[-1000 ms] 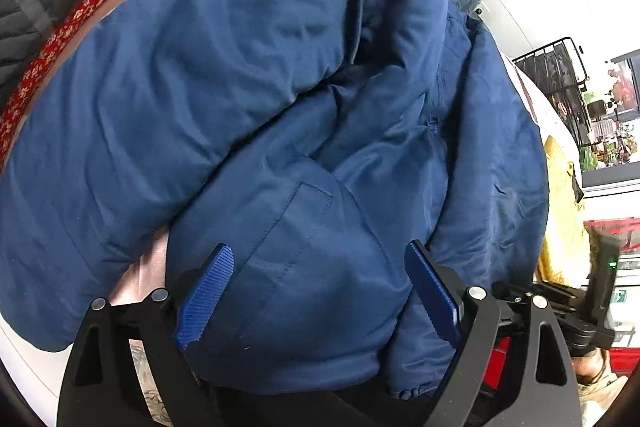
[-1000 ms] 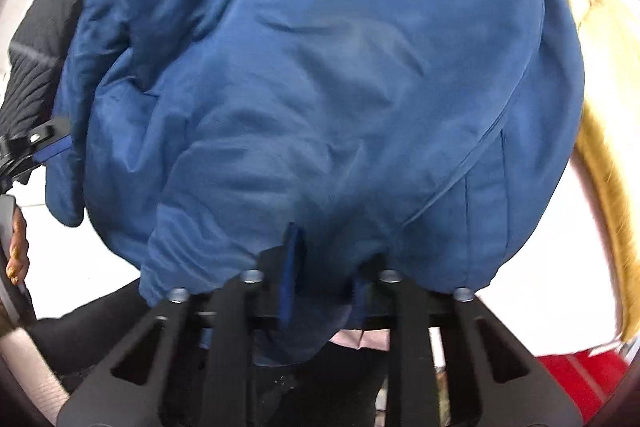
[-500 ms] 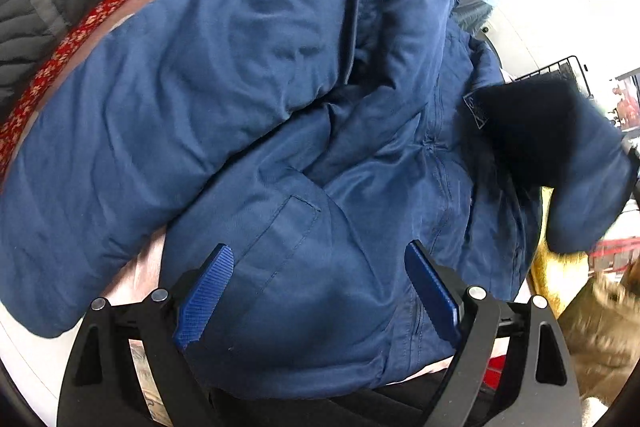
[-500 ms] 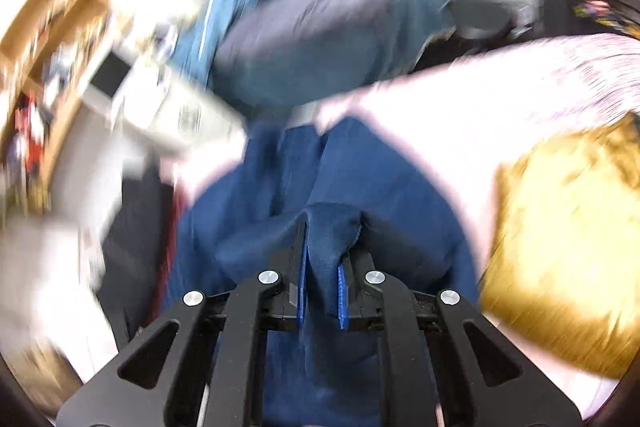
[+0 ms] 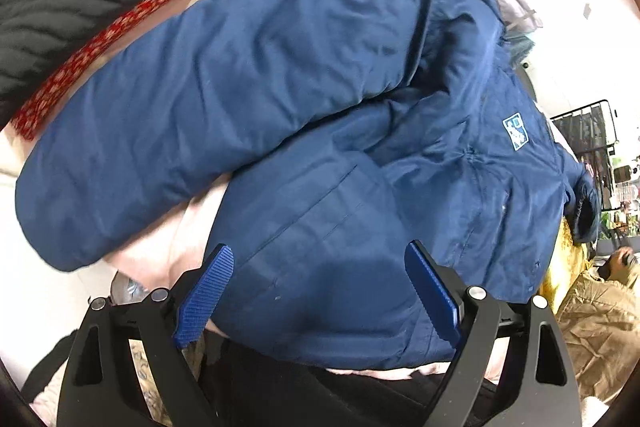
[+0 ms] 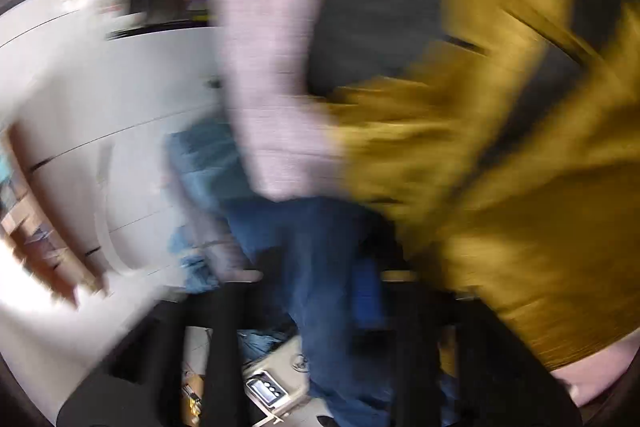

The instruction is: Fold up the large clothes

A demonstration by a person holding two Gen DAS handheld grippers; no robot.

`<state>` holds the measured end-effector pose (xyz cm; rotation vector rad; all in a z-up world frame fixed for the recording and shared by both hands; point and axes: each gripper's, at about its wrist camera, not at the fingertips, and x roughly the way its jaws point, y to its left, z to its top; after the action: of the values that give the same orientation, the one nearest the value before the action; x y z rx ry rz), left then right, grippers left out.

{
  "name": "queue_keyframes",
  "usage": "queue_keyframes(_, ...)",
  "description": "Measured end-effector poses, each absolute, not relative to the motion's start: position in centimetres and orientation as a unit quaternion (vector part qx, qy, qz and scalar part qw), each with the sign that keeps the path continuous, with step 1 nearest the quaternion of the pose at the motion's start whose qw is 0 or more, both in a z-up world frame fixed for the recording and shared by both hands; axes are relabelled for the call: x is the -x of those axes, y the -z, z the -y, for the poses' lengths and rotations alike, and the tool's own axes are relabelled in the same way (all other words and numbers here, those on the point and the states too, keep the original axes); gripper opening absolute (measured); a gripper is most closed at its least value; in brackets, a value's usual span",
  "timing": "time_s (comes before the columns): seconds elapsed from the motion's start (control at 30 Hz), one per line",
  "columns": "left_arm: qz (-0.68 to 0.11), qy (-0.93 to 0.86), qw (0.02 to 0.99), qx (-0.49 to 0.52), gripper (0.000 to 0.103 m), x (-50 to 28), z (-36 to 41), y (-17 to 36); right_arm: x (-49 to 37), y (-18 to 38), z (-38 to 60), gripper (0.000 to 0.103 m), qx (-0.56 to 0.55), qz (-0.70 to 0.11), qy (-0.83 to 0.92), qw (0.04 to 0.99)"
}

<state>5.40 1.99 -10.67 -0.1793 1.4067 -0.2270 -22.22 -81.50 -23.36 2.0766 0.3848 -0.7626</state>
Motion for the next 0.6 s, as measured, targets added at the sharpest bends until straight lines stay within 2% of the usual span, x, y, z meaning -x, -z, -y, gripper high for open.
queue_keyframes(0.03, -0.647, 0.103, 0.751, 0.08, 0.085, -5.3, -1.9, 10.7, 22.9, 24.9, 80.2, 0.084, -0.847, -0.158, 0.305, 0.405)
queue_keyframes(0.13, -0.651, 0.11, 0.748, 0.064, 0.085, -5.6, -0.9, 10.6, 23.7, 26.4, 78.1, 0.084, -0.867, -0.127, 0.271, 0.397)
queue_keyframes(0.23, -0.647, 0.13, 0.751, 0.034, 0.085, -6.3, 1.0, 10.2, 23.4, 25.4, 77.5, 0.084, -0.848, -0.171, 0.247, 0.437)
queue_keyframes(0.4, -0.622, 0.167, 0.765, -0.022, 0.088, -7.2, 4.1, 8.9, 22.6, 20.6, 76.4, 0.085, -0.769, -0.257, 0.253, 0.528)
queue_keyframes(0.6, -0.598, 0.188, 0.776, -0.079, 0.09, -8.7, 5.7, 8.6, 21.3, 15.2, 70.1, 0.085, -0.614, -0.365, 0.271, 0.645)
